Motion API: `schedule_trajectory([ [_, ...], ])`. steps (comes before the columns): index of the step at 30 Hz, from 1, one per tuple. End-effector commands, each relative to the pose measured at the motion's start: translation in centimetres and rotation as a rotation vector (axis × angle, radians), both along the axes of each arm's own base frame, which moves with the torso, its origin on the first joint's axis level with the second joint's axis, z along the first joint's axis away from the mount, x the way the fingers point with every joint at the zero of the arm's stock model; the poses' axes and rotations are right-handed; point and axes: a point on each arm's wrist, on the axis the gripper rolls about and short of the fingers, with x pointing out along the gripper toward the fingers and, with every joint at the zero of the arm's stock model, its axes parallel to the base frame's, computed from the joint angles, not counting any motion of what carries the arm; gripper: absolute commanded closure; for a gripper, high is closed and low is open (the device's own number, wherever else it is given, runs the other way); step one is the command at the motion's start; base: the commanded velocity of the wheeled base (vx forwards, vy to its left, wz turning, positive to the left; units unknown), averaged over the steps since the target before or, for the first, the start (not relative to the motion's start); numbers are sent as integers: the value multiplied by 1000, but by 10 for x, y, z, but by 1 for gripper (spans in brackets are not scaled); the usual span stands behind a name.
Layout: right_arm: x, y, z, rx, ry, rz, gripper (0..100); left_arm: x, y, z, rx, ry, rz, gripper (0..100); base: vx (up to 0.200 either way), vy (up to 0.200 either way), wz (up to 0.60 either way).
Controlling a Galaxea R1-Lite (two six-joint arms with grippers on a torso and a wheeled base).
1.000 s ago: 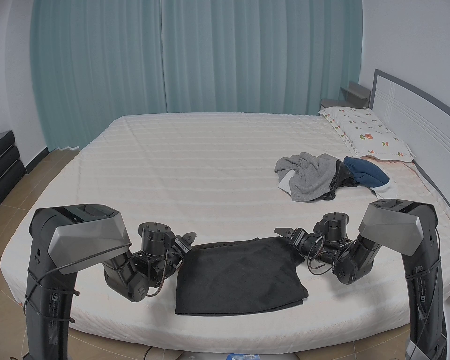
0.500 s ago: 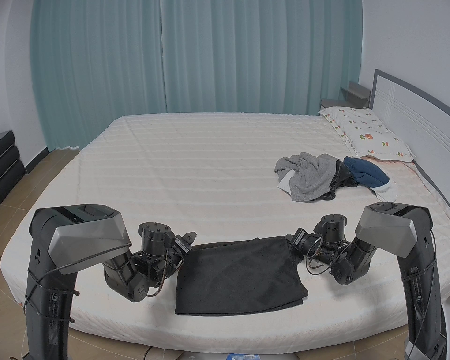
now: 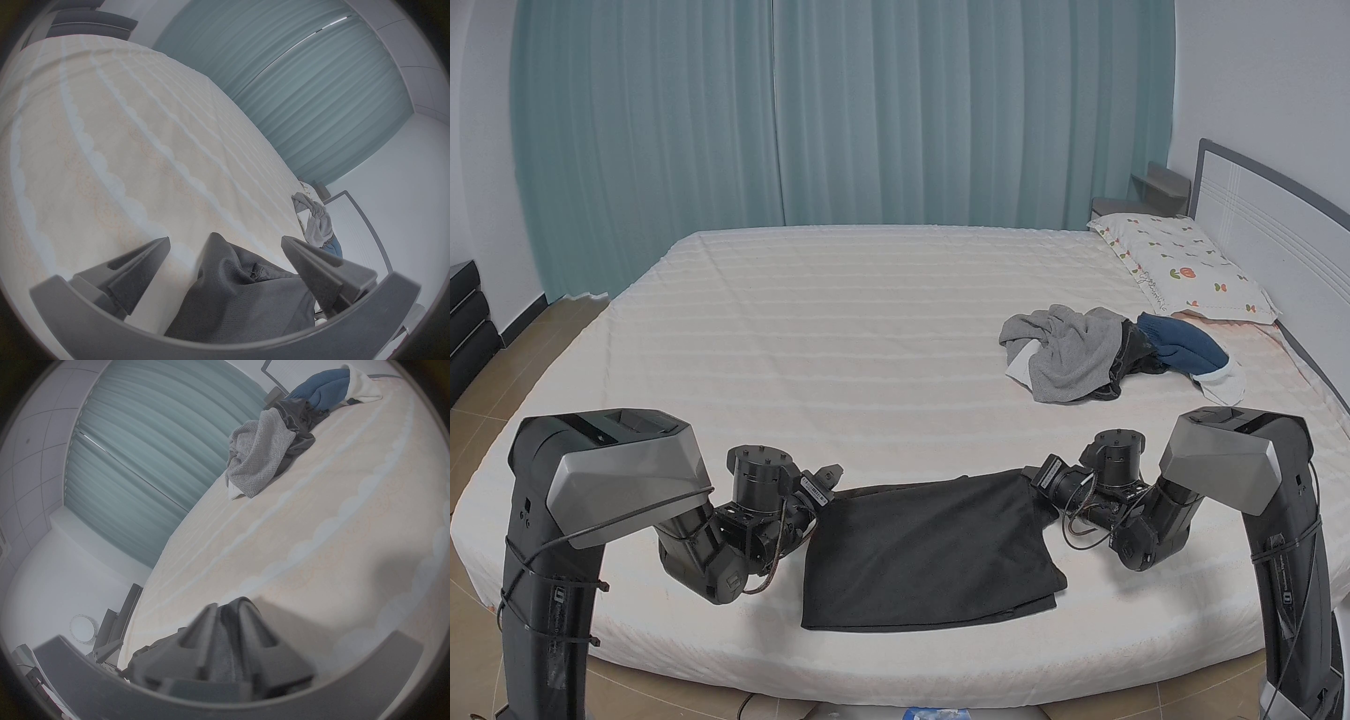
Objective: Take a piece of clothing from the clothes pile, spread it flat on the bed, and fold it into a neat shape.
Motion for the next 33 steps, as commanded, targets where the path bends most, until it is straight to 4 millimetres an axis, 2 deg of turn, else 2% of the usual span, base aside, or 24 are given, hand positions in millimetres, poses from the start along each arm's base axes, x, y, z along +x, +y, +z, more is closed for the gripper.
schedule_trajectory([
  [1,0,-1,3,5,-8,-2,0,0,0,0,0,-1,0,0,0,0,0],
  [6,-6,-13,10,10,-1,-19,0,-6,3,0,-2,18,-5,0,0,0,0],
  [8,-13,-24,19,59,12,-31,0,-15,5,1,5,36,-21,0,0,0,0],
  [10,-14,-25,21,74,10,-29,0,-16,6,3,1,37,-29,0,0,0,0],
  [13,-19,-39,27,132,23,-21,0,-35,9,17,-48,70,-142,0,0,0,0],
  [15,-20,-42,27,137,29,-21,0,-42,10,18,-57,88,-191,0,0,0,0],
  [18,-21,-42,25,136,38,-19,0,-48,10,12,-5,101,-245,0,0,0,0],
  [23,-21,-40,24,136,40,-13,0,-47,9,6,60,92,-290,0,0,0,0],
  [31,-21,-40,25,136,39,-13,0,-52,0,-3,95,101,-335,0,0,0,0],
  [32,-21,-40,25,136,39,-13,0,-52,0,-3,95,101,-335,100,0,0,0],
  [33,-21,-40,24,135,42,-13,0,-52,0,-3,100,102,-338,100,0,0,0],
])
